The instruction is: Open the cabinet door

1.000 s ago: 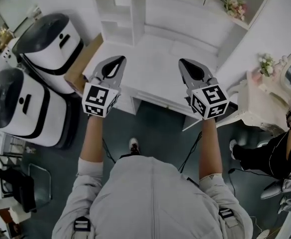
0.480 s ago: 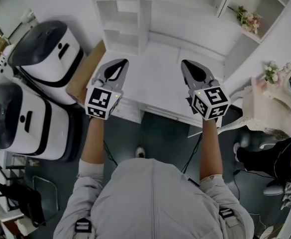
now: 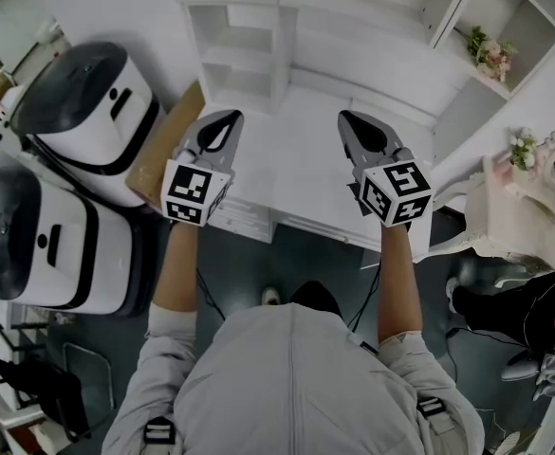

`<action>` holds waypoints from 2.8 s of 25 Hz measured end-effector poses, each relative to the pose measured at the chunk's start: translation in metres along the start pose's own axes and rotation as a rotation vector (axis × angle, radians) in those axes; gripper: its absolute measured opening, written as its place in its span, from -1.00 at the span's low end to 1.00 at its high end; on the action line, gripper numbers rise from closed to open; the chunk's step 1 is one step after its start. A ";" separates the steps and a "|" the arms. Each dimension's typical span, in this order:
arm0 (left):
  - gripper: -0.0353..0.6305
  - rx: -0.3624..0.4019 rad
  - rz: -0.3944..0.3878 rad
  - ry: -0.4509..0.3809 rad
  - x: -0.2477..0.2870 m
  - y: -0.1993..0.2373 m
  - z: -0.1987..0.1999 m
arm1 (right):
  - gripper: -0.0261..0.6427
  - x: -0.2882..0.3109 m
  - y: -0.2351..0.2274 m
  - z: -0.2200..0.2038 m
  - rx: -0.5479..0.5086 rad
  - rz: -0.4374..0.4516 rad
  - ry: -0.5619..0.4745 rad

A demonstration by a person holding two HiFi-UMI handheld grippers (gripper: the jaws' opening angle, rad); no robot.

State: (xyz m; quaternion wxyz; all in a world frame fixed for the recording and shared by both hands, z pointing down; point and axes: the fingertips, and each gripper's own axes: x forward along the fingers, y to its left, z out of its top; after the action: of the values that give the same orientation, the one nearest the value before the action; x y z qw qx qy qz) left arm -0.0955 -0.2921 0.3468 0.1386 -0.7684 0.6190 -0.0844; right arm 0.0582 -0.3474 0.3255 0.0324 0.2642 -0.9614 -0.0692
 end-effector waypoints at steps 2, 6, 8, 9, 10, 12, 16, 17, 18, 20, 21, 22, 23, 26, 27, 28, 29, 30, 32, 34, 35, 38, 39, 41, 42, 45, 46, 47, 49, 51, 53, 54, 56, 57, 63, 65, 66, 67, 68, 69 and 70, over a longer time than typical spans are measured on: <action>-0.84 0.004 0.006 0.000 0.007 0.009 0.001 | -0.92 0.013 -0.004 0.005 -0.008 0.009 -0.002; -0.84 0.008 0.031 0.002 0.022 0.030 0.003 | -0.92 0.040 -0.015 0.012 -0.012 0.034 -0.009; -0.84 0.007 0.051 0.010 0.031 0.043 0.003 | -0.92 0.054 -0.023 0.015 -0.010 0.043 -0.014; -0.84 0.005 0.062 0.011 0.037 0.049 0.002 | -0.92 0.062 -0.028 0.016 -0.012 0.047 -0.016; -0.84 0.002 0.072 0.011 0.043 0.055 0.003 | -0.91 0.069 -0.034 0.017 -0.015 0.050 -0.017; -0.84 -0.004 0.091 0.006 0.057 0.067 0.004 | -0.92 0.084 -0.047 0.020 -0.018 0.058 -0.022; -0.75 0.010 0.129 -0.011 0.085 0.090 0.013 | -0.91 0.114 -0.071 0.035 -0.026 0.091 -0.053; -0.74 0.015 0.141 -0.019 0.091 0.096 0.017 | -0.91 0.121 -0.076 0.039 -0.032 0.101 -0.059; -0.74 0.021 0.153 -0.026 0.098 0.102 0.022 | -0.91 0.128 -0.081 0.043 -0.038 0.112 -0.062; -0.73 0.036 0.173 -0.038 0.110 0.113 0.032 | -0.85 0.141 -0.090 0.049 -0.043 0.133 -0.066; -0.72 0.044 0.181 -0.042 0.115 0.119 0.037 | -0.84 0.147 -0.093 0.051 -0.042 0.145 -0.068; -0.71 0.052 0.188 -0.046 0.121 0.124 0.042 | -0.81 0.153 -0.096 0.054 -0.041 0.159 -0.070; -0.70 0.061 0.193 -0.051 0.126 0.130 0.048 | -0.81 0.159 -0.098 0.057 -0.039 0.172 -0.073; -0.66 0.087 0.196 -0.071 0.144 0.147 0.069 | -0.78 0.178 -0.105 0.068 -0.041 0.193 -0.082; -0.64 0.095 0.190 -0.079 0.150 0.152 0.077 | -0.75 0.185 -0.107 0.072 -0.048 0.196 -0.084; -0.62 0.106 0.183 -0.088 0.156 0.158 0.085 | -0.73 0.192 -0.107 0.077 -0.062 0.200 -0.084; -0.60 0.117 0.178 -0.100 0.162 0.164 0.094 | -0.72 0.199 -0.106 0.082 -0.083 0.205 -0.084; -0.59 0.128 0.177 -0.117 0.169 0.171 0.103 | -0.71 0.207 -0.104 0.089 -0.110 0.209 -0.085; -0.59 0.142 0.182 -0.159 0.182 0.187 0.124 | -0.67 0.222 -0.103 0.104 -0.150 0.210 -0.094; -0.59 0.152 0.180 -0.201 0.197 0.201 0.143 | -0.65 0.236 -0.105 0.118 -0.156 0.203 -0.109; -0.58 0.159 0.174 -0.219 0.204 0.207 0.152 | -0.63 0.243 -0.106 0.125 -0.152 0.198 -0.116; -0.56 0.196 0.152 -0.270 0.220 0.224 0.179 | -0.60 0.267 -0.107 0.138 -0.144 0.182 -0.121; -0.56 0.211 0.143 -0.284 0.225 0.230 0.187 | -0.58 0.274 -0.107 0.140 -0.143 0.177 -0.117; -0.55 0.247 0.117 -0.306 0.234 0.240 0.203 | -0.57 0.286 -0.108 0.143 -0.136 0.164 -0.111; -0.52 0.267 0.104 -0.315 0.239 0.244 0.209 | -0.56 0.290 -0.109 0.144 -0.129 0.155 -0.110; -0.50 0.316 0.086 -0.353 0.252 0.255 0.229 | -0.55 0.303 -0.113 0.145 -0.115 0.125 -0.104; -0.50 0.324 0.083 -0.369 0.256 0.258 0.236 | -0.54 0.306 -0.114 0.144 -0.115 0.115 -0.100; -0.50 0.326 0.080 -0.385 0.260 0.261 0.242 | -0.53 0.310 -0.116 0.144 -0.115 0.104 -0.096; -0.49 0.328 0.068 -0.415 0.267 0.264 0.254 | -0.51 0.315 -0.121 0.146 -0.107 0.086 -0.095; -0.49 0.335 0.053 -0.447 0.273 0.267 0.264 | -0.51 0.318 -0.124 0.149 -0.097 0.075 -0.098; -0.47 0.339 0.036 -0.472 0.278 0.267 0.271 | -0.51 0.321 -0.126 0.150 -0.102 0.063 -0.092; -0.46 0.339 0.032 -0.482 0.279 0.268 0.274 | -0.51 0.322 -0.127 0.150 -0.107 0.057 -0.087; -0.45 0.346 0.040 -0.512 0.280 0.270 0.281 | -0.51 0.324 -0.129 0.150 -0.111 0.049 -0.080; -0.47 0.360 0.051 -0.527 0.280 0.271 0.285 | -0.51 0.325 -0.129 0.151 -0.110 0.046 -0.078; -0.53 0.471 0.081 -0.536 0.286 0.271 0.290 | -0.51 0.330 -0.130 0.153 -0.084 0.037 -0.078; -0.54 0.466 0.077 -0.548 0.285 0.271 0.290 | -0.51 0.330 -0.130 0.152 -0.081 0.034 -0.075; -0.59 0.469 0.078 -0.550 0.285 0.270 0.290 | -0.51 0.331 -0.130 0.152 -0.080 0.033 -0.074; -0.61 0.471 0.079 -0.550 0.286 0.269 0.289 | -0.51 0.332 -0.129 0.152 -0.077 0.033 -0.072; -0.62 0.469 0.077 -0.549 0.286 0.268 0.289 | -0.51 0.332 -0.128 0.152 -0.073 0.034 -0.070; -0.62 0.463 0.073 -0.549 0.287 0.268 0.289 | -0.51 0.332 -0.128 0.152 -0.070 0.035 -0.068; -0.62 0.457 0.067 -0.550 0.287 0.267 0.290 | -0.51 0.332 -0.127 0.152 -0.067 0.034 -0.066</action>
State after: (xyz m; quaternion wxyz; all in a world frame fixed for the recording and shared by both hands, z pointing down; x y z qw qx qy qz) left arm -0.1934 -0.5929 -0.0247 0.4708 -0.6908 0.5487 -0.0061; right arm -0.1777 -0.6083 0.1648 0.0105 0.2440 -0.9635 -0.1095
